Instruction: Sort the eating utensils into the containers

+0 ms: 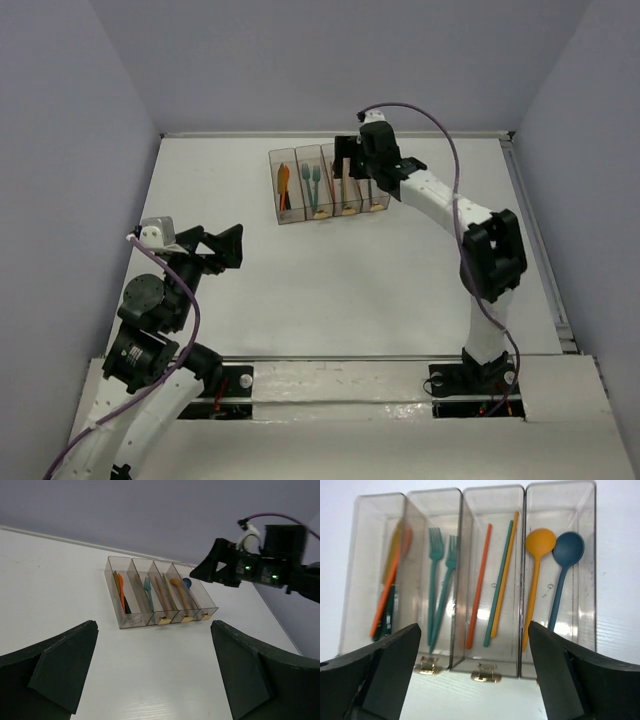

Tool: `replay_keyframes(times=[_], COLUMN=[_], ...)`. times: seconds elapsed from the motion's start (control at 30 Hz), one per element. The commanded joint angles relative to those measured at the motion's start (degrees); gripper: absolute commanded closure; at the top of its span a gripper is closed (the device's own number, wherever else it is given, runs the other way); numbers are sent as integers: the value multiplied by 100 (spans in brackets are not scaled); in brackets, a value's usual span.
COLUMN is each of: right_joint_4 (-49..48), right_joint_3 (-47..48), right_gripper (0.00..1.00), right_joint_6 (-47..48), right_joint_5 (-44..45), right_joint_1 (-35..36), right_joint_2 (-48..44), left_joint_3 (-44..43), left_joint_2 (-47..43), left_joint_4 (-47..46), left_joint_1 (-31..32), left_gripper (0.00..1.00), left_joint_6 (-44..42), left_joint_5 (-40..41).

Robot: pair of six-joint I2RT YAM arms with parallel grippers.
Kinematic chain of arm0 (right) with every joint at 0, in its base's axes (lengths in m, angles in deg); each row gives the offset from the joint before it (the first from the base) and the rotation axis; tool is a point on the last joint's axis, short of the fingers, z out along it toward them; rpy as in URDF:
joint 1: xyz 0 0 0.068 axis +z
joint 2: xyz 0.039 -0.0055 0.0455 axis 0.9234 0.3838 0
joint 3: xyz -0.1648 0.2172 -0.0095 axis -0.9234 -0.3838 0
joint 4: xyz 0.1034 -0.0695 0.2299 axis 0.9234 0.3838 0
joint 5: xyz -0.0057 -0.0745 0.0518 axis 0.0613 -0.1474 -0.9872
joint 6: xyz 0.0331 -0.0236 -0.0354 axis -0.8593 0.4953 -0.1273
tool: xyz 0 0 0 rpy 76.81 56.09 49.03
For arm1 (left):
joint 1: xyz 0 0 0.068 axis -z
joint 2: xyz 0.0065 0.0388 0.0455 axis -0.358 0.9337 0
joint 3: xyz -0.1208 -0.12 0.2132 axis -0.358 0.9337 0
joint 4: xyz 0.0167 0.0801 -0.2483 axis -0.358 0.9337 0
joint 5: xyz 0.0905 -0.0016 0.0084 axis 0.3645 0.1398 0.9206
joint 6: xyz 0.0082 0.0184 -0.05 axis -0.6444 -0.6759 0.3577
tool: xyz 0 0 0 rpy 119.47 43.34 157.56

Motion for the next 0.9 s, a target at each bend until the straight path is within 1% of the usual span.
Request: replay_keyframes(times=[0.0, 0.03, 0.07, 0.1, 0.13, 0.17, 0.2, 0.23, 0.27, 0.3, 0.33, 0.37, 0.4, 0.43, 0.47, 0.5, 0.57, 0.63, 0.73, 0.87], right_joint_4=[-906, -1256, -1381, -1382, -1391, -1391, -1391, -1591, -1637, -1637, -1533, -1471, -1131, -971, -804, -637, -258, -99, -29, -37], right_joint_3=[-1178, -1550, -1920, -2254, -2875, -3177, -3493, -4140, -4451, -4716, -5127, -5279, -5385, -5499, -5500, -5509, -5509, -5605, -5746, -5545], right_gripper=[0, 0, 0, 0, 0, 0, 0, 0, 0, 0, 0, 0, 0, 0, 0, 0, 0, 0, 0, 0], right_joint_6=[58, 85, 224, 252, 243, 139, 59, -37, -160, -205, -336, -381, -407, -451, -477, -495, -548, -583, -636, -689], right_joint_5=[-436, -481, -560, -639, -762, -919, -947, -1104, -1184, -1202, -1150, -1106, -1036, -992, -991, -774, -614, -324, -200, -376], right_joint_1=[12, 73, 152, 153, 205, 206, 206, 206, 206, 206, 206, 206, 206, 206, 206, 206, 206, 206, 206, 206], right_joint_2=[-1987, -2339, -2699, -3416, -3763, -4114, -4849, -5239, -5626, -6012, -6791, -7172, -7516, -8128, -8395, -8624, -9194, -9451, -9637, -9453], left_joint_3=[-124, -115, -124, -124, -124, -124, -124, -124, -115, -124, -194, -255, -325, -457, -545, -624, -827, -950, -1012, -1204], left_joint_2=[45, 53, 71, 71, 71, 80, 62, 53, 19, 1, -17, -26, -26, -69, -70, -113, -192, -219, -219, -79], left_joint_4=[-218, -218, -209, -209, -209, -218, -218, -226, -235, -261, -244, -218, -157, -156, -156, -182, -261, -305, -376, -368], left_joint_1=[22, 22, 22, -30, -30, -30, -30, -30, -30, -30, -30, -30, -30, -30, -30, -30, -30, -30, -30, -30], left_gripper=[1, 1, 1, 1, 1, 1, 1, 1, 1, 1, 1, 1, 1, 1, 1, 1, 1, 1, 1, 1], left_joint_6=[-77, -86, -86, -86, -77, -86, -95, -104, -121, -173, -235, -244, -253, -262, -262, -262, -262, -288, -367, -323], left_joint_5=[60, 69, 87, 87, 87, 70, 52, 43, 26, -62, -115, -115, -202, -247, -317, -404, -484, -537, -616, -607])
